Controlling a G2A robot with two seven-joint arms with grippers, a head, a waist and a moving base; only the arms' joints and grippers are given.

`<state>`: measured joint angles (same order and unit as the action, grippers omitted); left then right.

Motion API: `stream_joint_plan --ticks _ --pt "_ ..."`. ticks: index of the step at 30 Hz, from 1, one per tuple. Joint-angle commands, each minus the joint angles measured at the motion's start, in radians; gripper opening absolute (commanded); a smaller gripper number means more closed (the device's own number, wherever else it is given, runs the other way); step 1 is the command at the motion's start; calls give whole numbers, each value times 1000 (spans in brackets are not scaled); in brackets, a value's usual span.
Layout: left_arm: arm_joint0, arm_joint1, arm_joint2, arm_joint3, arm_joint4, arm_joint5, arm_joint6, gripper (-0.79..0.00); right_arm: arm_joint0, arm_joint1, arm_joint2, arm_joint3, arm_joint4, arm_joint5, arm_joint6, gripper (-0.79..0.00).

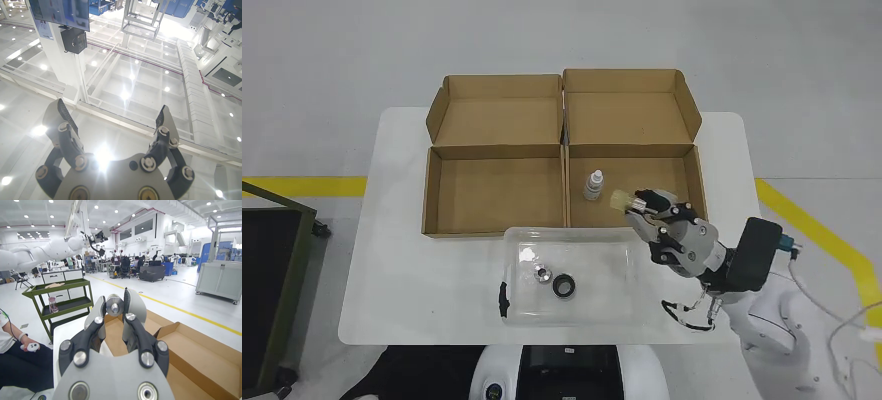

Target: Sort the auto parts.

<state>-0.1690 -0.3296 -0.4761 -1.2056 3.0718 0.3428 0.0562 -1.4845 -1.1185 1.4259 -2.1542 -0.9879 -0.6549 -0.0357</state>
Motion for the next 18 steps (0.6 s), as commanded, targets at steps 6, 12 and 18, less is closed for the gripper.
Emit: stream_joint_plan --ticks 6,12,18 --pt "0 0 0 0 0 0 0 0 32 2 -24 67 -88 35 109 -785" --pt "0 0 0 0 0 0 0 0 80 4 -24 146 -146 53 178 -785" --pt "0 0 0 0 0 0 0 0 119 10 -1 215 -188 64 246 -785"
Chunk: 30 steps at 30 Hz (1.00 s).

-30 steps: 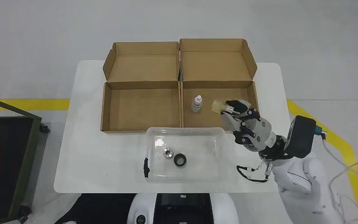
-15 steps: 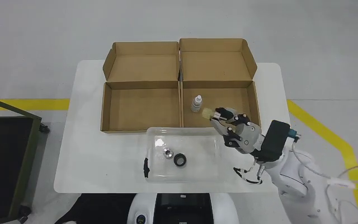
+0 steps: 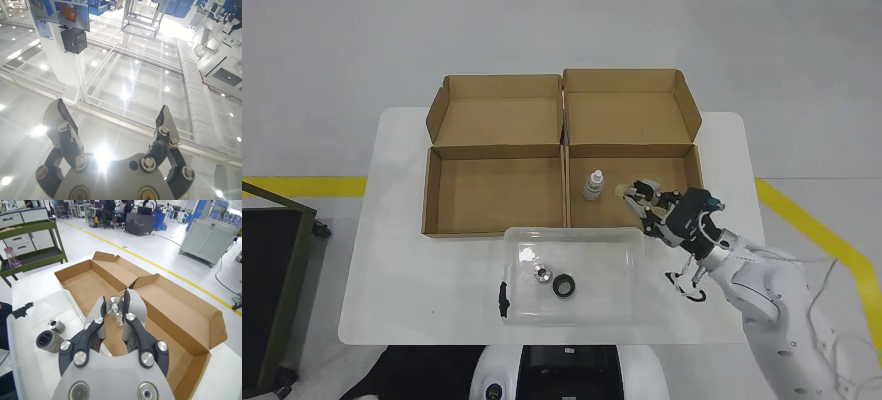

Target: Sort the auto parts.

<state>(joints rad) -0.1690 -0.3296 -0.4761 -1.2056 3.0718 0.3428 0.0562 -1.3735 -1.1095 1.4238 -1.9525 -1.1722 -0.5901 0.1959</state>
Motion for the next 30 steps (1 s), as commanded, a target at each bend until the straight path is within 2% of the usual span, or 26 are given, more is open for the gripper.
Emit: stream_joint_plan --ticks 1,16,30 --pt "0 0 0 0 0 0 0 0 18 1 1 28 -5 1 25 -785" --pt "0 0 0 0 0 0 0 0 263 -13 -157 277 -95 2 207 -785" --pt "0 0 0 0 0 0 0 0 396 -38 -289 468 -141 15 273 -785"
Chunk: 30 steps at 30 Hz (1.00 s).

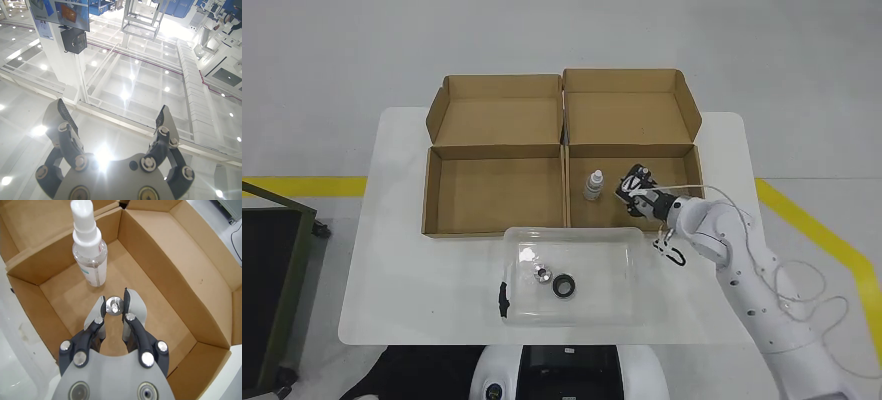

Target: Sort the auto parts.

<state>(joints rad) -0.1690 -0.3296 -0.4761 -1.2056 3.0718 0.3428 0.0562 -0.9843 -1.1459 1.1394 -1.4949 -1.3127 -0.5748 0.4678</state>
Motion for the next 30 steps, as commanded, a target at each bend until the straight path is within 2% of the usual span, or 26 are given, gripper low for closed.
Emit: stream_joint_plan --ticks 1,3,4,5,13,15,16,17,18,30 --pt "0 0 0 0 0 0 0 0 13 -2 -9 18 0 0 2 -770" --pt "0 0 0 0 0 0 0 0 23 -4 -18 32 -3 2 7 -671" --pt "0 0 0 0 0 0 0 0 28 -6 -22 38 -3 3 9 -588" --pt "0 0 0 0 0 0 0 0 35 -7 -27 46 -5 5 12 -557" --pt "0 0 0 0 0 0 0 0 67 -16 -53 83 -4 29 6 -523" --pt "0 0 0 0 0 0 0 0 61 -15 -45 66 -3 34 -5 -394" --pt "0 0 0 0 0 0 0 0 54 -13 -37 53 -6 36 -9 -212" --pt "0 0 0 0 0 0 0 0 46 -10 -26 34 -7 36 -14 -129" --pt "0 0 0 0 0 0 0 0 34 -7 -14 12 -7 35 -20 -6" --pt "0 0 0 0 0 0 0 0 -193 35 130 -362 -8 -57 -54 0"
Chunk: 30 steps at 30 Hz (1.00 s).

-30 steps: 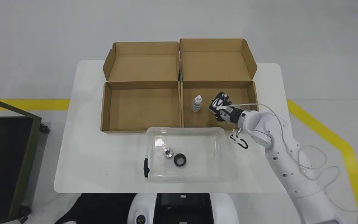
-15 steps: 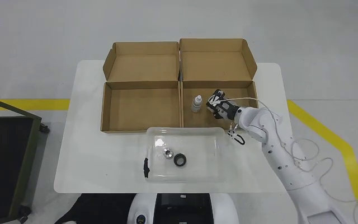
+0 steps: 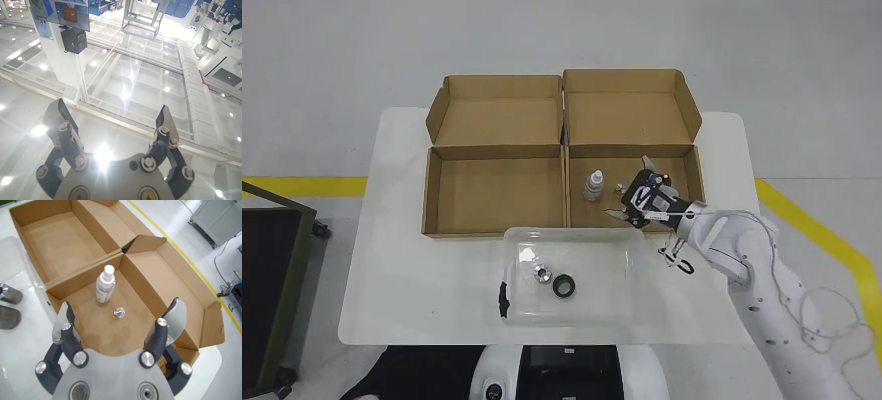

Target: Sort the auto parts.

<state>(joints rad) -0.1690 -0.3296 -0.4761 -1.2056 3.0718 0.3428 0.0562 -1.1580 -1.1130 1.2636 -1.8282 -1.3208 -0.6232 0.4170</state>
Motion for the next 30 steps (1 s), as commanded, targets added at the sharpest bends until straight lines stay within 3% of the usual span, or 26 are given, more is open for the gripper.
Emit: stream_joint_plan --ticks 1,7,13,30 --pt "0 0 0 0 0 0 0 0 -38 4 10 -58 0 -17 -8 0" --pt "0 0 0 0 0 0 0 0 -149 17 24 -190 -30 -61 -34 0" --pt "0 0 0 0 0 0 0 0 -215 23 7 -228 -71 -83 -61 0" --pt "0 0 0 0 0 0 0 0 -243 20 -168 -208 -242 -109 -82 0"
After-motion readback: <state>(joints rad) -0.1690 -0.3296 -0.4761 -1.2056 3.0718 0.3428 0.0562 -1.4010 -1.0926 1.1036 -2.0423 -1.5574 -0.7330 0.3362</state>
